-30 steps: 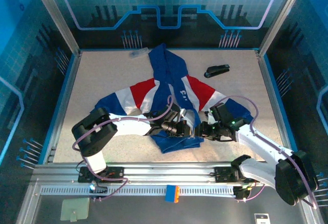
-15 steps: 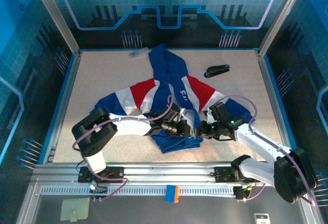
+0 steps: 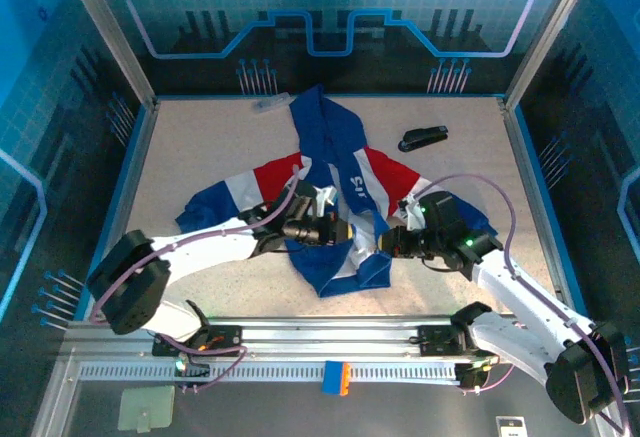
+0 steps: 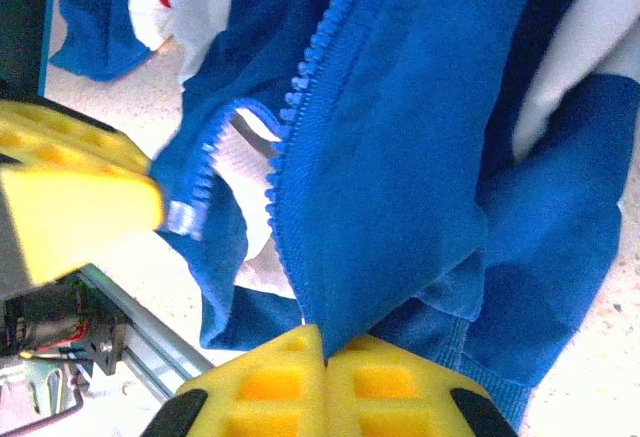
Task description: Zip up the jacket
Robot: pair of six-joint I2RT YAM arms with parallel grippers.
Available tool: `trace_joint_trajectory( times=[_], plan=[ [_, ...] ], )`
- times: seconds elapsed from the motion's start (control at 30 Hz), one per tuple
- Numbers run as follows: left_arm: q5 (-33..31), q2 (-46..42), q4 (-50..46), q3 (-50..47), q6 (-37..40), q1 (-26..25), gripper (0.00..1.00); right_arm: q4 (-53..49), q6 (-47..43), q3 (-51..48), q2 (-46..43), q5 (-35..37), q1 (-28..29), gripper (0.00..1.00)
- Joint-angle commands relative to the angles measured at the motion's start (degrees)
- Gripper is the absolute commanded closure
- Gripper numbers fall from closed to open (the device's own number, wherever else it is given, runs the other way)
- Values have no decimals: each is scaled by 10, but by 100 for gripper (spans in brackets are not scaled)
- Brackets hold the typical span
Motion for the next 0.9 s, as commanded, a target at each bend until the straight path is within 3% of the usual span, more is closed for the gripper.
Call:
trace_joint_trajectory(
  times=[0.0, 0.3, 0.57, 0.87],
  plan=[
    [13, -56, -45, -13, 59, 7, 100, -2, -49, 31, 0, -34, -1, 100],
    [-6, -224, -22, -97, 92, 38, 100, 47, -108, 65, -5, -110, 0, 100],
    [-29, -330, 101, -207, 90, 39, 100, 151, -117, 45, 28, -181, 3, 100],
    [-49, -383, 256, -288, 109, 39, 100, 256, -146, 23, 25, -192, 54, 100]
  ],
)
